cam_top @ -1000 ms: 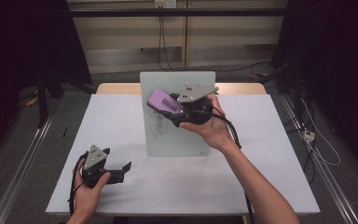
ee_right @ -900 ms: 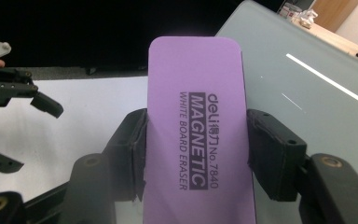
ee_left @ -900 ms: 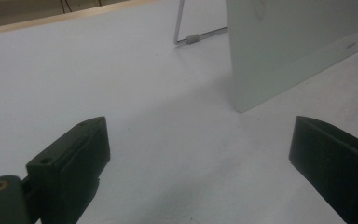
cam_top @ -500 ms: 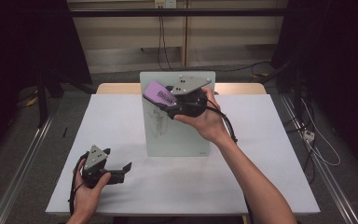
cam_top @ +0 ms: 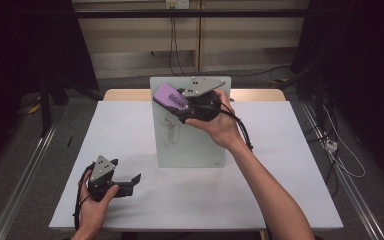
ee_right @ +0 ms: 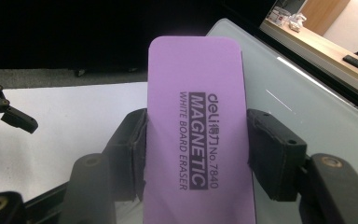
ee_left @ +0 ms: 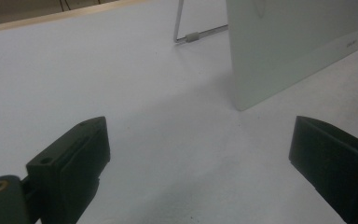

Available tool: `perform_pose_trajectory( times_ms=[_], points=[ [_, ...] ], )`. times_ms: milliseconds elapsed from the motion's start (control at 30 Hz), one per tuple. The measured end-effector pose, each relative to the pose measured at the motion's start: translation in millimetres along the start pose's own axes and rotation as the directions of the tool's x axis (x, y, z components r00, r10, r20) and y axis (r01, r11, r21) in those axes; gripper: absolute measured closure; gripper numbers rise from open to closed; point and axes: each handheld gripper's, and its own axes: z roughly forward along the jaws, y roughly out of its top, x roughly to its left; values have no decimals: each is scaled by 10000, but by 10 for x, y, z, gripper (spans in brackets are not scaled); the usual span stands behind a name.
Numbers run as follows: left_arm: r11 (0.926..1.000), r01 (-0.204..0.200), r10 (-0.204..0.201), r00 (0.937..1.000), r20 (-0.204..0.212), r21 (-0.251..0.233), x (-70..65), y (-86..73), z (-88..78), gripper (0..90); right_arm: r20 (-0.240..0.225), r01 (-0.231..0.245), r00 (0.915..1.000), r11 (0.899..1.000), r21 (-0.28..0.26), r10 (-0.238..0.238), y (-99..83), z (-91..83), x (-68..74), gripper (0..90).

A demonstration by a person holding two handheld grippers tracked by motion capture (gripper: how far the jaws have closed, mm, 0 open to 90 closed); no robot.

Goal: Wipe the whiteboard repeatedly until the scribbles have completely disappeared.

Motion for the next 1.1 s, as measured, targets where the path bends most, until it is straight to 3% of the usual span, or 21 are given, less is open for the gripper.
perform_pose_trajectory(
  times_ms=[567, 1100],
  points=[
    [10000, 33, -33, 10000, -5, 19, -6, -2, 2, 51, 54, 43, 10000, 9999, 158, -44, -1, 19, 18, 417],
    [10000, 1, -1, 10000, 15, 17, -1, -2, -1, 51, -276, -89, 9996, 9992, 391, 100, -170, 95, 160, 418]
  ],
)
